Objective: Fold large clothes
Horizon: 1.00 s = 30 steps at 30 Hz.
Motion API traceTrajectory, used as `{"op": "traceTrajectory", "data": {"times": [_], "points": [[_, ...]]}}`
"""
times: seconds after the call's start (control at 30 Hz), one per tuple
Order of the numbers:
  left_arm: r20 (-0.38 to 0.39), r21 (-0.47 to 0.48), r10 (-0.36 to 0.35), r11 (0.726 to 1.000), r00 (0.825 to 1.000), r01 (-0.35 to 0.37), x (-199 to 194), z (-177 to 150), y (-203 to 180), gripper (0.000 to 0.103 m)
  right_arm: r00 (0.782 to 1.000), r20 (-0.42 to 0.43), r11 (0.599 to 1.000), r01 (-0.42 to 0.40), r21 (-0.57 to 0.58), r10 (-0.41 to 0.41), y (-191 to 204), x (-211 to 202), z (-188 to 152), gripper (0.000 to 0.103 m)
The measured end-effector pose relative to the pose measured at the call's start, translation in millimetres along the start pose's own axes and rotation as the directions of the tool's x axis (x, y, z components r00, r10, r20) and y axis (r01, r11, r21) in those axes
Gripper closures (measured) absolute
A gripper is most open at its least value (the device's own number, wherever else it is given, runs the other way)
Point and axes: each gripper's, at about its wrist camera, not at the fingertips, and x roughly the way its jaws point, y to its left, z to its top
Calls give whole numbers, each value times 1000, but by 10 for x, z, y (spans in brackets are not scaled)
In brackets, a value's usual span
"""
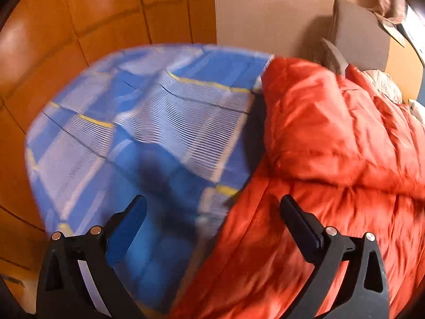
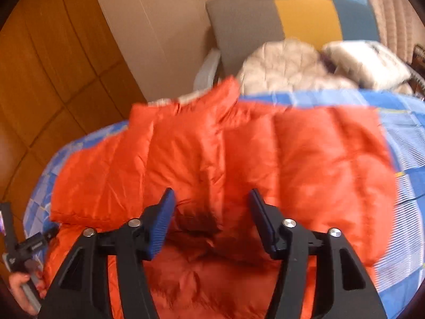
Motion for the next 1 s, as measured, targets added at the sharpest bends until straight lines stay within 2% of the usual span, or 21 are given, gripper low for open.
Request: {"op": "traceTrajectory", "data": {"times": [0.03,0.07,0.17,0.23,0.3,0.33,0.4,0.5,0.53,0.6,0.7,0.87,1.0], "points": [[24,-20,3,1000,1000,-2,-89,-20,26,3,1000,14,1000,11,-16,-11,3,-57,0,45],[41,-47,-13,999,999,15,-153,-23,54,3,1000,18,1000,11,-24,-11,13,-76,16,53],[88,-92,-61,993,994,69,-282,110,-11,3,1000,4,997,4,-78,-4,128,-67,78,68],[102,-62,-87,994,991,94,-281,222,-173,3,1000,7,993,6,-122,-5,212,-22,103,76],[104,-7,-84,996,991,85,-222,313,-373,4,1000,-28,985,-1,-171,-4,326,126,137,85],[82,24,-69,997,994,67,-139,353,-486,6,999,-49,986,1,-167,-10,347,207,159,90],[42,52,-42,998,998,40,37,402,-615,19,997,-60,984,44,-171,-55,374,299,168,91],[23,87,39,995,999,-41,247,470,-694,22,983,-124,976,114,-186,-138,377,569,157,91],[20,94,46,994,999,-48,308,479,-704,22,978,-139,973,130,-189,-157,370,635,139,91],[12,104,41,994,999,-42,410,461,-724,22,968,-155,963,160,-216,-195,382,770,52,91],[28,131,44,990,999,-47,478,414,-794,21,965,-124,944,193,-268,-233,446,849,-78,91],[18,115,38,993,999,-40,504,450,-767,15,962,-120,937,204,-283,-246,455,853,-88,91],[13,63,36,997,999,-37,354,403,-614,3,970,-118,954,178,-240,-211,403,617,-34,91]]}}
